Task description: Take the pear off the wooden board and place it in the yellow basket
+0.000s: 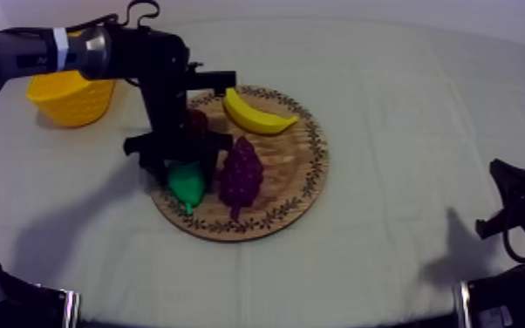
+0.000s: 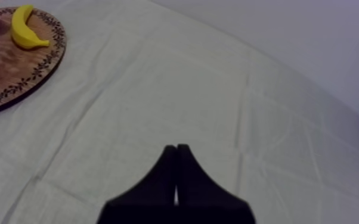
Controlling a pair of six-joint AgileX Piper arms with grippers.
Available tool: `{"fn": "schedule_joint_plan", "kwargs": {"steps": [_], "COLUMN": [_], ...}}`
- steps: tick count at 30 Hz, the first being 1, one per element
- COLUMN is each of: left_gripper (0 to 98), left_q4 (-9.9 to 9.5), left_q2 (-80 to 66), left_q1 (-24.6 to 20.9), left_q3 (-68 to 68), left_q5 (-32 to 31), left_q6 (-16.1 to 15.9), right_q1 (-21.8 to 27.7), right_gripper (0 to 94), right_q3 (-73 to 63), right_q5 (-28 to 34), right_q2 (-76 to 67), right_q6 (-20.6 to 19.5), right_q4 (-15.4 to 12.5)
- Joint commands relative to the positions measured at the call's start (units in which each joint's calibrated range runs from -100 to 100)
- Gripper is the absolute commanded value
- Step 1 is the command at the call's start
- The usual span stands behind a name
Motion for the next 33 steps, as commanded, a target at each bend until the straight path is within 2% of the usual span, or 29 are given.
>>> {"fn": "schedule_joint_plan", "kwargs": {"steps": [1,12,33], "left_gripper": [57.1,53.6,53.3], "left_q4": [-0.02,-0.03,-1.96], "left_q2": [-0.1,-2.2,-17.8], "left_q1": [0.1,0.4,-3.2], "left_q3": [0.0,-1.0,-11.7], "left_q5": [0.0,0.6,13.4], "left_q6": [0.0,0.3,0.0], "right_q1": [0.0,0.0,0.0], "right_gripper": [0.2,0.2,0.2], "right_q3": [0.0,0.0,0.0], "right_q5": [0.0,0.0,0.0], "right_q2": [0.0,0.0,0.0], "right_q6": [0.0,0.0,0.0], "right_q4": [0.0,0.0,0.0]}}
